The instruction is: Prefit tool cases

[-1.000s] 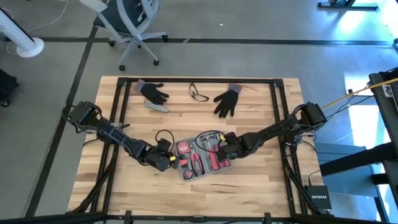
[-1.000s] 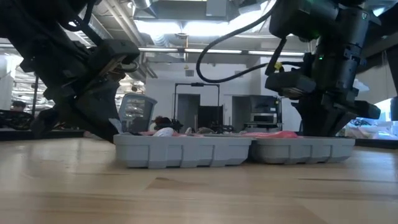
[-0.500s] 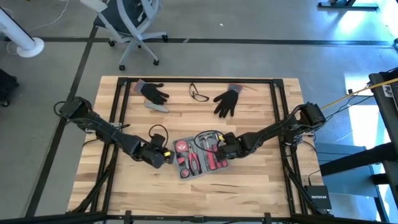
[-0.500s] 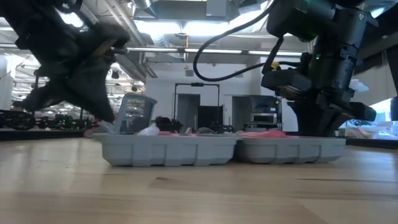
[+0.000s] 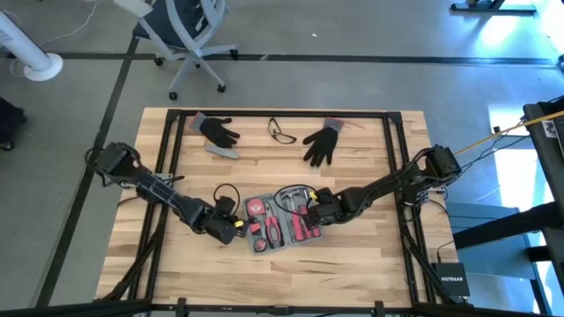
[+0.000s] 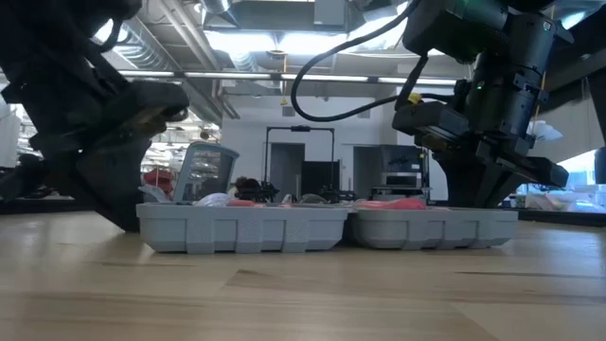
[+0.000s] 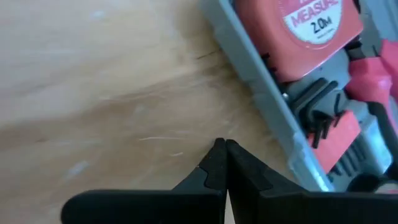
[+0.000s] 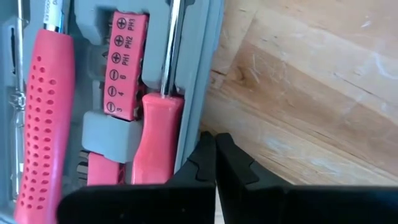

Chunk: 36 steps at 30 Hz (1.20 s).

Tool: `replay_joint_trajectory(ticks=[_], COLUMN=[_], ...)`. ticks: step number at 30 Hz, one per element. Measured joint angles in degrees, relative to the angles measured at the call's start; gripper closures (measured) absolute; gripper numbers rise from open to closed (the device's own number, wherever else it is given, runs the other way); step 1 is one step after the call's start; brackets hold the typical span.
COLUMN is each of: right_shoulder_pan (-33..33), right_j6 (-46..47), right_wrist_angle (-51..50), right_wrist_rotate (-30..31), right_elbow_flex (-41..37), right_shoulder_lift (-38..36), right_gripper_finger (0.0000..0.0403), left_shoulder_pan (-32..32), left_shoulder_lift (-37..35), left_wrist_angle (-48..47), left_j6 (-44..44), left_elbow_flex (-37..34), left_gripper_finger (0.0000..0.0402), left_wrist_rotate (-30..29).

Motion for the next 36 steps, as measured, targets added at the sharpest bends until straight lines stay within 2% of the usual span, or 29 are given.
replay_joint_trajectory(ticks=[8,25,36], right_shoulder_pan=[0.0,0.0,0.0], right_j6=[0.4,2.0,2.0], right_wrist_angle=[1.0,1.8,1.8], right_wrist_rotate=[0.0,-0.4,-0.6], right_elbow_flex=[0.0,0.1,0.1], right_shoulder_lift=[0.0,1.3,1.4], right_gripper_finger=[0.0403,0.0403,0.0403], left_shoulder_pan=[1.2,1.7,1.7], left_shoulder_lift=[3.2,-0.5,-6.9], left_wrist_angle=[8.7,8.8,6.2], left_j6=[-1.3,2.2,3.8], left_elbow_flex=[-0.1,-0.4,-0.3], left_gripper_finger=[0.0402,0.0402,0.0402], left_wrist_rotate=[-3.5,-3.7,-4.8])
